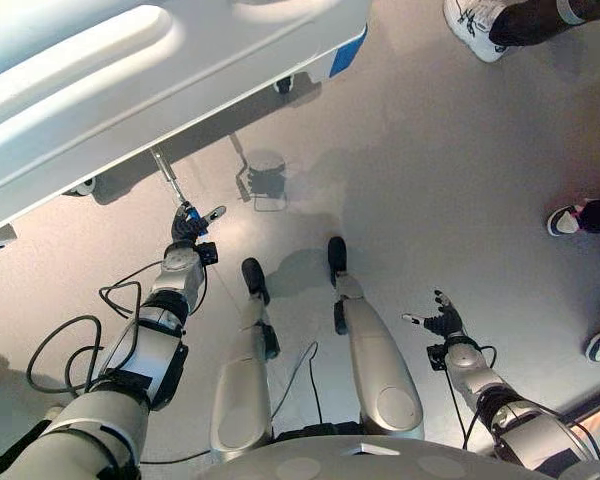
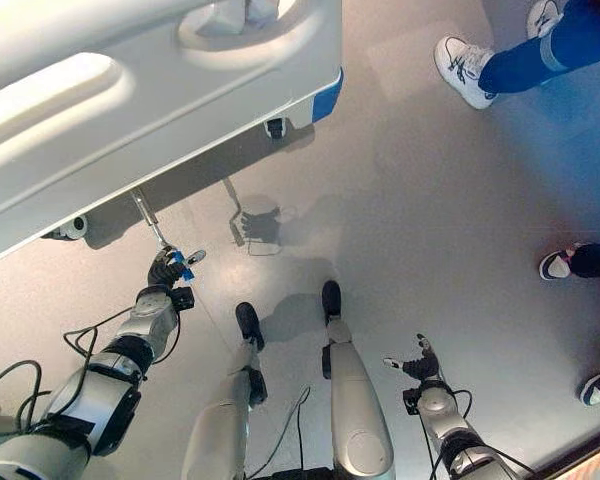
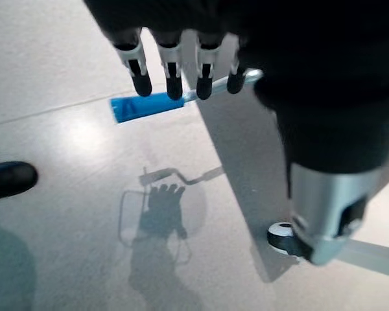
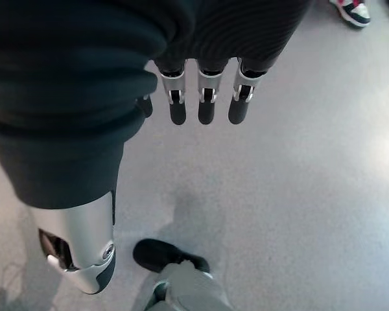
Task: Raise the hospital bed
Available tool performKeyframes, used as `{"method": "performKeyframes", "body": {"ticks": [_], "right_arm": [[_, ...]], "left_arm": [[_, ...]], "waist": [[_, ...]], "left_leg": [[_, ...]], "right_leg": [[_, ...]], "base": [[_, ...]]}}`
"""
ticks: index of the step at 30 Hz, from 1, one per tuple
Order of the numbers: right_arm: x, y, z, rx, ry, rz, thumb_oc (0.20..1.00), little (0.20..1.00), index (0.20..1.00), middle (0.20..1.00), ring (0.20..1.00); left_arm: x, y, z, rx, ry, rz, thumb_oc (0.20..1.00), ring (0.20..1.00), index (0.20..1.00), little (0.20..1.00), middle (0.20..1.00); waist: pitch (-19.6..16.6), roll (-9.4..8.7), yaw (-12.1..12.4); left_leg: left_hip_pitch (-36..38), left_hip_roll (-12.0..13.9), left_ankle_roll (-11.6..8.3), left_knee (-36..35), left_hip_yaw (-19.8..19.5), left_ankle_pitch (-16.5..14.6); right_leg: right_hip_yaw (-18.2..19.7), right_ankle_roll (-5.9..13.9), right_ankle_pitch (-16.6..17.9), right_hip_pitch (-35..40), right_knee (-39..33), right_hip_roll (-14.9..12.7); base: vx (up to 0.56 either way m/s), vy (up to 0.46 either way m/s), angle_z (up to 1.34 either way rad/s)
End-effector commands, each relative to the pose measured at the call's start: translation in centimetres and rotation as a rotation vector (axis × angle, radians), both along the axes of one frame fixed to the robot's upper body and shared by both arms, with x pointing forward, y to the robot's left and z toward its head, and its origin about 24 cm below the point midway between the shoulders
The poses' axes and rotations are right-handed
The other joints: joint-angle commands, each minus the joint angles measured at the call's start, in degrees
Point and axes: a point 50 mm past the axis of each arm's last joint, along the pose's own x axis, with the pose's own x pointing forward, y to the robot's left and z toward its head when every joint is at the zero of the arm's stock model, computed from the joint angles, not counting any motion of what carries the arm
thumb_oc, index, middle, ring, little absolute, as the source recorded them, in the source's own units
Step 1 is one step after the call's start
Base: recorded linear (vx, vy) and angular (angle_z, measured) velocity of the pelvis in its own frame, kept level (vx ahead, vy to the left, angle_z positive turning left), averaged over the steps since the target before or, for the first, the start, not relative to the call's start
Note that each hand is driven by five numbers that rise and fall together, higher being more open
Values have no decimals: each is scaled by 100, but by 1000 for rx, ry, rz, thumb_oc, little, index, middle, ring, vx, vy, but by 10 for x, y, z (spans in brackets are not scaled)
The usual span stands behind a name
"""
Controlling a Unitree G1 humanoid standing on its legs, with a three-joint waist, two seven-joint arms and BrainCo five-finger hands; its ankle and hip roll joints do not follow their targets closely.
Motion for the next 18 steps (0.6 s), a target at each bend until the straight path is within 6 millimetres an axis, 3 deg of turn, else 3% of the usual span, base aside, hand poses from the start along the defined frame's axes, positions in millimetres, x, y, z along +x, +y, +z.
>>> {"method": "performKeyframes", "body": {"ticks": [1,7,18], "right_arm": [[-2,-10,6,-22,-42,-16,1000,1000,1000,1000,1000],[5,-7,14,-16,-98,-3,1000,1000,1000,1000,1000],[10,-7,25,-3,-173,2,1000,1000,1000,1000,1000]], "left_arm": [[2,17,9,-64,-37,109,1000,1000,1000,1000,1000],[0,35,18,-77,-59,185,1000,1000,1000,1000,1000],[10,42,40,-50,-122,199,1000,1000,1000,1000,1000]], "waist": [[6,-184,-53],[107,-303,-73],[222,-443,-118]], "left_leg": [[-366,-99,57,125,-210,434],[-656,-78,51,164,-265,465],[-1262,-63,42,152,-434,545]], "right_leg": [[100,425,860,-186,-406,-141],[57,435,892,-404,-415,-110],[-109,477,959,-913,-438,-160]], "base": [[0,0,0],[0,0,0],[7,-15,7]]}}
